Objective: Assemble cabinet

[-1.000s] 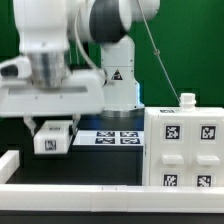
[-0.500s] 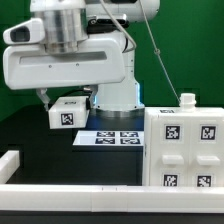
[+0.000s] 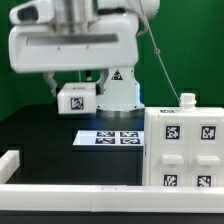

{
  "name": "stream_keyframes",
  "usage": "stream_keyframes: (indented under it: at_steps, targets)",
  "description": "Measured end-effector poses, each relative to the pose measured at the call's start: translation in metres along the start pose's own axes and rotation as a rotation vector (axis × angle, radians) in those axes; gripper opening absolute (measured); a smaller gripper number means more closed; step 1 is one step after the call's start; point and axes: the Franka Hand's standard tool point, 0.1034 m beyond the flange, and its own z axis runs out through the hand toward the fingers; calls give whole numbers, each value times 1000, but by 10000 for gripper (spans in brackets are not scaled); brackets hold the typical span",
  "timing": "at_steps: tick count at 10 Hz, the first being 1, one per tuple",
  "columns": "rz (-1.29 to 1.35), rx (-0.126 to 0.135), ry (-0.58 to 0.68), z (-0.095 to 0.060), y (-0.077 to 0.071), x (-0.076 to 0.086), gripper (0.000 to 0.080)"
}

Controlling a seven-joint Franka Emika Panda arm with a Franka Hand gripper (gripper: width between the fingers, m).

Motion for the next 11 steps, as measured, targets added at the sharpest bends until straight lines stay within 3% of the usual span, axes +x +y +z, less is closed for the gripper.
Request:
stream_keyframes:
  at_steps: [1, 2, 5, 6, 7, 10, 11]
  targets:
    - [23, -3, -4, -14, -14, 9, 553]
    - [13, -7, 1, -18, -23, 12, 553]
    - [13, -5, -7, -13, -19, 10, 553]
    - [19, -21, -4, -17, -24, 13, 553]
    - [2, -39, 17, -28, -44, 24, 553]
    - [38, -30, 47, -47, -113, 59, 553]
    - [32, -28, 54, -49, -117, 61, 553]
